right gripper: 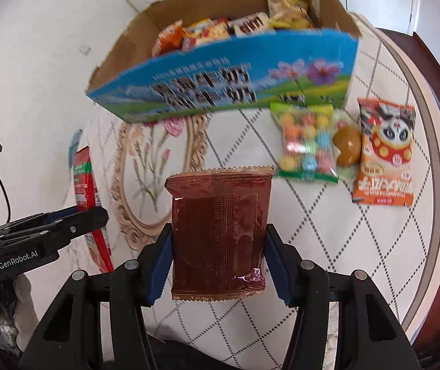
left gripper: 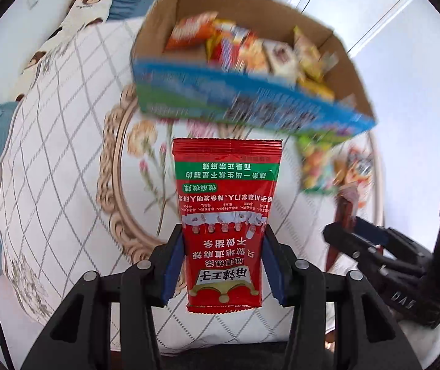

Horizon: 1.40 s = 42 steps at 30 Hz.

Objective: Organize snacks
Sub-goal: 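Carry red packet with left tool while right tool carries brown wafer pack into box, then open both tools to release the packs and lift away from the box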

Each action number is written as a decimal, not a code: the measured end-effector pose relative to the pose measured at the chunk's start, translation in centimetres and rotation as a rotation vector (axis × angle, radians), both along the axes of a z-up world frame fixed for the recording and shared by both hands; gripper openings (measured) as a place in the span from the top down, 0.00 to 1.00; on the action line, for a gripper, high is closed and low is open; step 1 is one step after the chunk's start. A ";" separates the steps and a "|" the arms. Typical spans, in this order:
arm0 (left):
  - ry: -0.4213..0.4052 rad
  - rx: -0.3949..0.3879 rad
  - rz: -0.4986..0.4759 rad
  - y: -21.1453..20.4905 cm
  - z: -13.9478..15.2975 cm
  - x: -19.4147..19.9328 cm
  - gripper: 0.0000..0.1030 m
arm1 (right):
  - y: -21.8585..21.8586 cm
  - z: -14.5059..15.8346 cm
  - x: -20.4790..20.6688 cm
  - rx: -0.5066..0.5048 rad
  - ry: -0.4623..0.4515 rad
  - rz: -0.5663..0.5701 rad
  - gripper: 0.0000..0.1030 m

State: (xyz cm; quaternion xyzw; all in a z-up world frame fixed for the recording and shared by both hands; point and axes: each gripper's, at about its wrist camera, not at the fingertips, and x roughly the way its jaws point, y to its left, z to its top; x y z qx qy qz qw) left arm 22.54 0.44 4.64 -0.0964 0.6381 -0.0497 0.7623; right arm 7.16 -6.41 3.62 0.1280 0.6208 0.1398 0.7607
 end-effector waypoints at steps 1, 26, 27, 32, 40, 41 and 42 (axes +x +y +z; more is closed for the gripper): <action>-0.013 -0.001 0.003 1.3 0.7 0.5 0.57 | 0.2 1.2 0.7 0.015 -0.023 0.002 0.43; 0.227 0.103 -0.002 10.2 -7.3 20.2 0.53 | 8.8 -3.3 21.4 0.045 -0.011 -0.016 0.42; 0.230 0.106 0.002 10.4 -7.6 20.1 0.51 | 8.9 -3.9 21.5 0.054 0.015 -0.013 0.39; 0.219 0.096 0.003 11.0 -7.9 19.5 0.29 | 8.8 -6.1 21.4 0.043 0.095 -0.014 0.09; 0.141 0.102 -0.009 10.7 -6.2 17.5 0.26 | 6.6 -5.5 19.9 0.022 0.086 -0.061 0.09; 0.123 0.108 -0.008 10.7 -5.9 17.1 0.26 | 6.1 -5.1 19.6 0.005 0.072 -0.070 0.09; 0.101 0.118 -0.010 10.5 -5.5 16.7 0.26 | 5.7 -4.6 19.2 -0.015 0.053 -0.076 0.09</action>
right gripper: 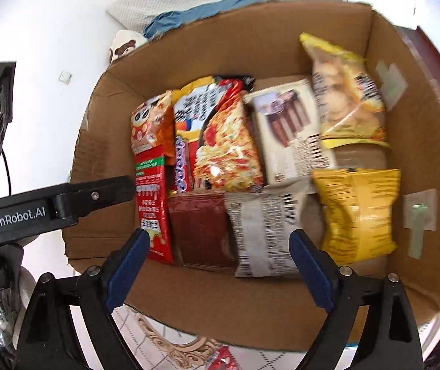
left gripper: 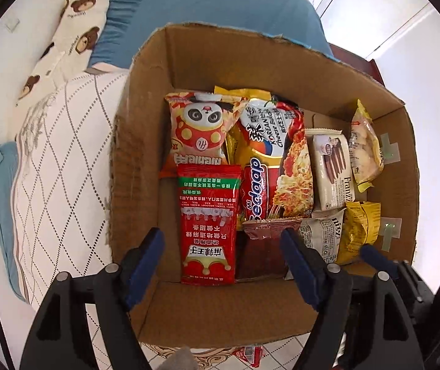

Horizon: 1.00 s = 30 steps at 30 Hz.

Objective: Organize snacks
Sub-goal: 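Open both tools to release the packs and lift away from the box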

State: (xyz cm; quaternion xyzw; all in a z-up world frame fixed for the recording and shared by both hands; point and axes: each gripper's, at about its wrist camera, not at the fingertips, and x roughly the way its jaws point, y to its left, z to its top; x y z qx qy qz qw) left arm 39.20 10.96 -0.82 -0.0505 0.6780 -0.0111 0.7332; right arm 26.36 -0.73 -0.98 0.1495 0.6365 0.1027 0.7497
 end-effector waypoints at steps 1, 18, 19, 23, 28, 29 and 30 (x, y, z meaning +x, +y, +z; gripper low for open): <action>-0.020 0.009 -0.004 -0.1 0.3 -0.4 0.26 | -0.4 0.5 -0.4 -0.028 -0.017 -0.006 0.09; -0.296 0.055 -0.014 -1.8 5.8 -8.2 0.26 | -4.6 8.1 -5.4 -0.277 -0.256 -0.028 0.09; -0.311 0.062 -0.013 -1.8 6.3 -8.6 0.26 | -4.6 8.4 -5.8 -0.281 -0.265 -0.028 0.09; -0.362 0.072 -0.016 -2.2 7.8 -10.4 0.26 | -4.7 10.0 -7.5 -0.280 -0.312 -0.034 0.09; -0.430 0.074 -0.030 -2.7 10.0 -13.2 0.26 | -5.0 12.1 -9.7 -0.273 -0.358 -0.044 0.09; -0.445 0.076 -0.032 -2.9 10.4 -13.7 0.26 | -5.1 12.6 -10.2 -0.275 -0.370 -0.046 0.09; -0.458 0.076 -0.035 -3.0 10.8 -14.3 0.26 | -5.1 13.1 -10.8 -0.277 -0.385 -0.046 0.09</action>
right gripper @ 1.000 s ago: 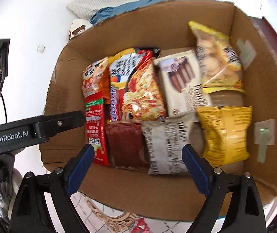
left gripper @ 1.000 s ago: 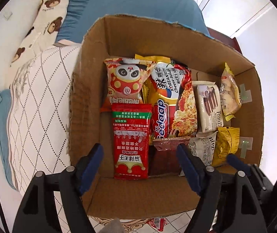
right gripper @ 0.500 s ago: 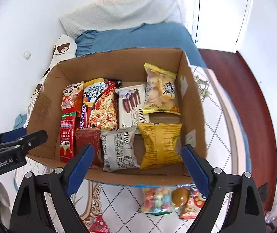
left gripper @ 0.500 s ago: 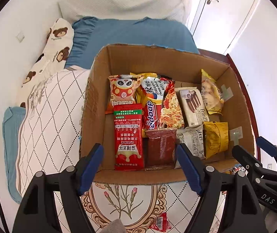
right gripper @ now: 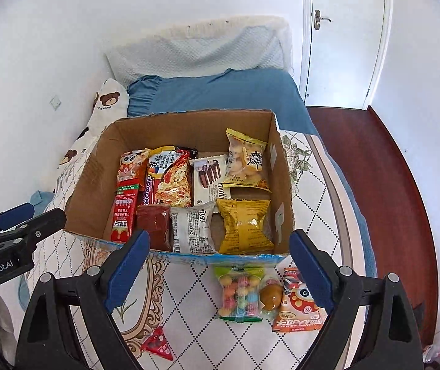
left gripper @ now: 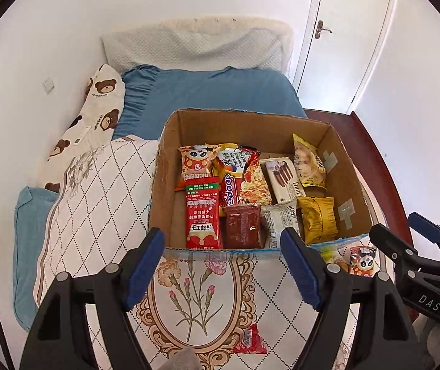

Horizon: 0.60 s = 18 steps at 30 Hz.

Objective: Organize snacks
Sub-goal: 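Open both tools to release the packs and lift away from the box, then grasp the small red packet with left tool while right tool grasps the candy-ball bag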

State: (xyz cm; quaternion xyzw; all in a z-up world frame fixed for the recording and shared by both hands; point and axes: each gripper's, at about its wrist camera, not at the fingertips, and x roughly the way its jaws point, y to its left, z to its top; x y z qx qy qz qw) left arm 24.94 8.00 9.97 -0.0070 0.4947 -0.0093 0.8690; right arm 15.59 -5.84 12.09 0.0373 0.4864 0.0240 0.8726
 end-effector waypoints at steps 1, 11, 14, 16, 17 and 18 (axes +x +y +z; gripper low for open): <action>-0.009 0.001 -0.003 -0.1 0.3 -0.5 0.26 | 0.0 0.5 -0.5 -0.003 -0.013 0.000 0.09; -0.064 0.010 -0.011 -1.4 1.0 -4.0 0.26 | -0.5 3.5 -5.0 0.037 -0.073 0.005 0.09; -0.054 0.008 0.002 -1.4 0.2 -4.4 0.26 | -1.0 3.4 -5.5 0.045 -0.074 0.000 0.09; -0.043 0.021 0.014 -1.5 -0.7 -4.7 0.26 | -1.6 2.9 -5.5 0.055 -0.062 -0.008 0.09; -0.035 0.028 0.020 -1.5 -1.3 -4.8 0.26 | -2.0 2.4 -5.4 0.060 -0.042 -0.013 0.09; -0.023 0.038 0.025 -1.7 -2.1 -5.1 0.26 | -2.4 1.6 -5.2 0.070 -0.020 -0.023 0.09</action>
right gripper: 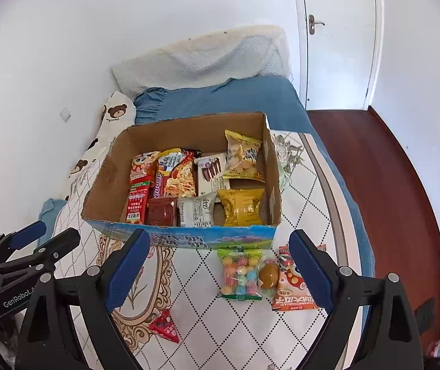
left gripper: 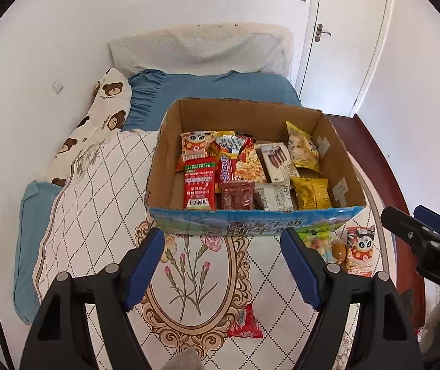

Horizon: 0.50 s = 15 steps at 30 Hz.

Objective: Organize snacks
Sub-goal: 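Grasp the small red packet with left tool while right tool grasps the candy-ball bag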

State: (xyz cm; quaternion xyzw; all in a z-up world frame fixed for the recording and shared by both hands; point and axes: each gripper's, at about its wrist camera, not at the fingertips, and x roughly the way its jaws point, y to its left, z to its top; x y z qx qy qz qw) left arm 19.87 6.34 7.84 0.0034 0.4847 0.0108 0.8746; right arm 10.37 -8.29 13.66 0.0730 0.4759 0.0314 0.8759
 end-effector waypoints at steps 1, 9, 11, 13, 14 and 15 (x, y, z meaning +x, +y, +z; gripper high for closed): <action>0.016 0.011 0.002 -0.1 -0.9 -0.2 0.26 | -0.4 -0.9 0.2 0.012 0.022 -0.005 0.09; 0.362 -0.025 0.000 0.8 -13.0 -2.9 0.26 | -1.5 -13.0 2.3 0.063 0.297 0.010 0.24; 0.417 -0.036 0.010 1.3 -14.8 -3.8 0.26 | -1.4 -15.0 2.5 0.056 0.325 0.007 0.27; 0.455 -0.039 0.025 1.9 -16.2 -4.5 0.26 | -1.0 -16.8 3.1 0.047 0.354 0.008 0.29; 0.466 -0.046 0.032 2.1 -16.7 -4.7 0.26 | -0.9 -17.5 3.4 0.055 0.363 0.003 0.29; 0.477 -0.055 0.042 2.4 -17.0 -4.9 0.26 | -0.7 -18.4 3.8 0.055 0.378 0.003 0.29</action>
